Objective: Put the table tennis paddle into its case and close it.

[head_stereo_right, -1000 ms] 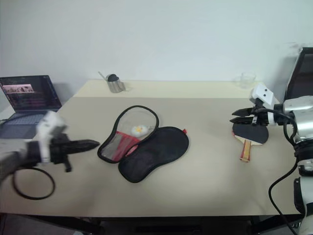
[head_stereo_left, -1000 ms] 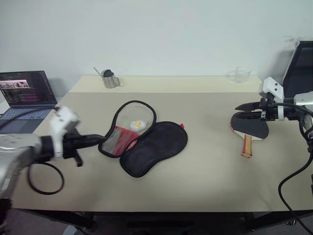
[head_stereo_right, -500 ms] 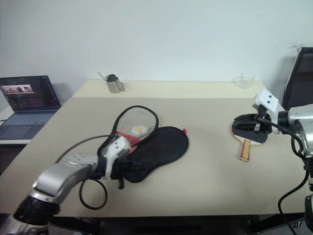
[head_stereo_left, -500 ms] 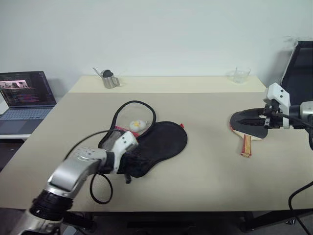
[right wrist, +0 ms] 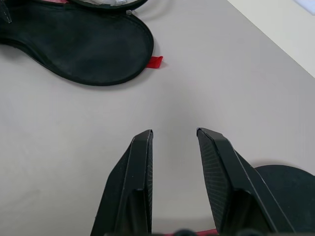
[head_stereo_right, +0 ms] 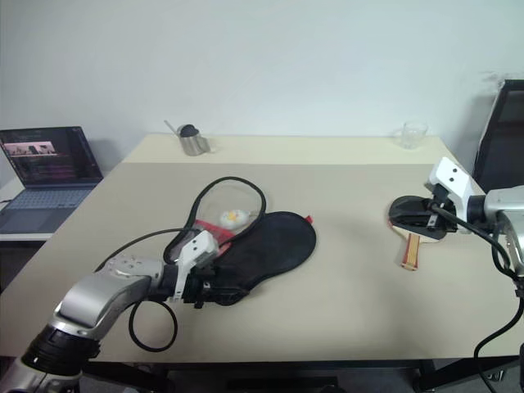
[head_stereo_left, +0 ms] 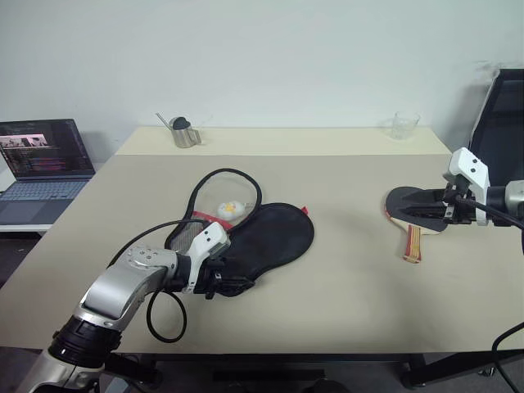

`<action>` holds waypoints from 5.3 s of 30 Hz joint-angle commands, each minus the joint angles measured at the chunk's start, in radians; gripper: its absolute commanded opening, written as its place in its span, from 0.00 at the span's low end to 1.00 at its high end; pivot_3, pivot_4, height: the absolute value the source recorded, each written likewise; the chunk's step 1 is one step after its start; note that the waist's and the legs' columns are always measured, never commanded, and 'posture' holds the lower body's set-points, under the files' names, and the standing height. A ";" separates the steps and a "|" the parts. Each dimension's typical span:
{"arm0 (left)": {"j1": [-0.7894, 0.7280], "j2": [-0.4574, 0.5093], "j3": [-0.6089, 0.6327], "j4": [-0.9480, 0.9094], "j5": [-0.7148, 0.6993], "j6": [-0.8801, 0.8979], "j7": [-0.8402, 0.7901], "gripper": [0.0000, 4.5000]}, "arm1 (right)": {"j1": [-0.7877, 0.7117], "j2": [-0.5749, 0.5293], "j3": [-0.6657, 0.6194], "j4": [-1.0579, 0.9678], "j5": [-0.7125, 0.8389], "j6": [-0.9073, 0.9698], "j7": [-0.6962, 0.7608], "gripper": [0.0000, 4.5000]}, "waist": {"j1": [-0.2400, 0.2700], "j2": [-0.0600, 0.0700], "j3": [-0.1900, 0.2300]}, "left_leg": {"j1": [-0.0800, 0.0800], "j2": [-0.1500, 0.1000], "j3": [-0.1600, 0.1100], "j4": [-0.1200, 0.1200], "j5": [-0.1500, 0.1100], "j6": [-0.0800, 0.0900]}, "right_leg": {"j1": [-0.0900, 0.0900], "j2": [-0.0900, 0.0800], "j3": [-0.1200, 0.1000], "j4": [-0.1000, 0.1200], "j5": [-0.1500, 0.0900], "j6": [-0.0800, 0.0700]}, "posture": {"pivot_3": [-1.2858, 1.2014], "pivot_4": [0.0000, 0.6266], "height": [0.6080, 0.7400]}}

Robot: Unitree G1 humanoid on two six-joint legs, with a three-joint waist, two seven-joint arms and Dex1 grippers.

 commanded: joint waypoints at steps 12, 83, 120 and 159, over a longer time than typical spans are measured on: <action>0.016 -0.080 -0.136 0.077 0.224 -0.109 0.121 0.83 | 0.021 -0.045 -0.043 -0.043 0.043 0.005 -0.015 0.33 | 0.001 0.002 -0.001 | 0.001 0.000 -0.001 0.004 0.000 0.000 | 0.003 0.000 0.000 0.001 0.001 0.001 | 0.52 0.24 1.00; -1.067 -1.075 0.298 1.482 0.296 -0.400 1.022 0.01 | -0.171 0.251 0.195 -0.082 0.019 -0.021 -0.062 0.33 | 0.018 -0.004 0.003 | -0.003 -0.005 -0.002 0.011 -0.003 0.004 | 0.007 0.000 0.000 -0.008 0.005 0.011 | 0.52 0.24 1.00; -0.963 -1.262 0.251 1.523 0.325 -0.453 1.006 0.01 | -0.105 0.006 0.040 -0.219 0.021 0.083 -0.136 0.33 | 0.003 -0.004 0.003 | -0.003 -0.005 -0.001 0.010 -0.003 0.004 | 0.007 0.000 0.000 -0.008 0.005 0.011 | 0.52 0.24 1.00; -0.830 -1.005 0.251 1.533 0.381 -0.351 1.036 0.80 | -0.128 0.079 0.066 -0.170 0.017 0.034 -0.152 0.33 | 0.001 -0.004 0.003 | -0.001 -0.005 -0.001 0.011 -0.003 0.004 | 0.008 0.000 0.000 -0.006 0.005 0.011 | 0.52 0.24 1.00</action>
